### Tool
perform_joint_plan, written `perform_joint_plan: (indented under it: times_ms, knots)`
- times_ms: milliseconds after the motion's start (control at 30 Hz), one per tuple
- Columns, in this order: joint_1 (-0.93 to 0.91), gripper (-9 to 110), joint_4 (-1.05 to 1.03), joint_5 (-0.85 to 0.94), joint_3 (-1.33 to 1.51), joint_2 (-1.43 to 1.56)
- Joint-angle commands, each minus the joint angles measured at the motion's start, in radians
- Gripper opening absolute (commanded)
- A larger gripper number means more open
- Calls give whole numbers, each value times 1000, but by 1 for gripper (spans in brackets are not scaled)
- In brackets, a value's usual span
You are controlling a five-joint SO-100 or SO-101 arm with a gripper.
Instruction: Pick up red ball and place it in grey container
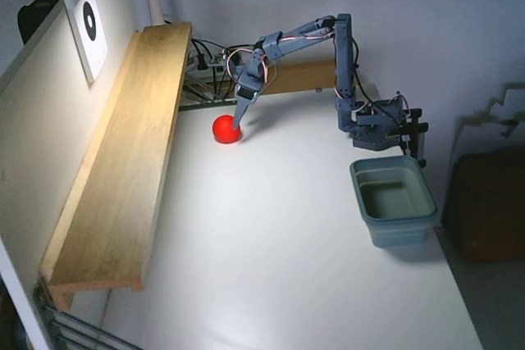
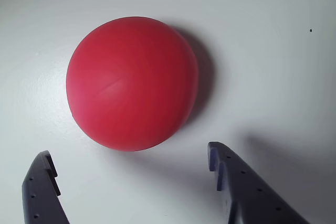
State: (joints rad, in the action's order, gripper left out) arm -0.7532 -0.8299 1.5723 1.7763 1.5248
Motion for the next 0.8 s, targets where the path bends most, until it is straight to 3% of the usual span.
perform_joint_plan:
  times_ms: [0, 767]
  knots:
    - [5, 38, -7, -2, -16, 24]
    - [5, 38, -30, -2, -228, -164]
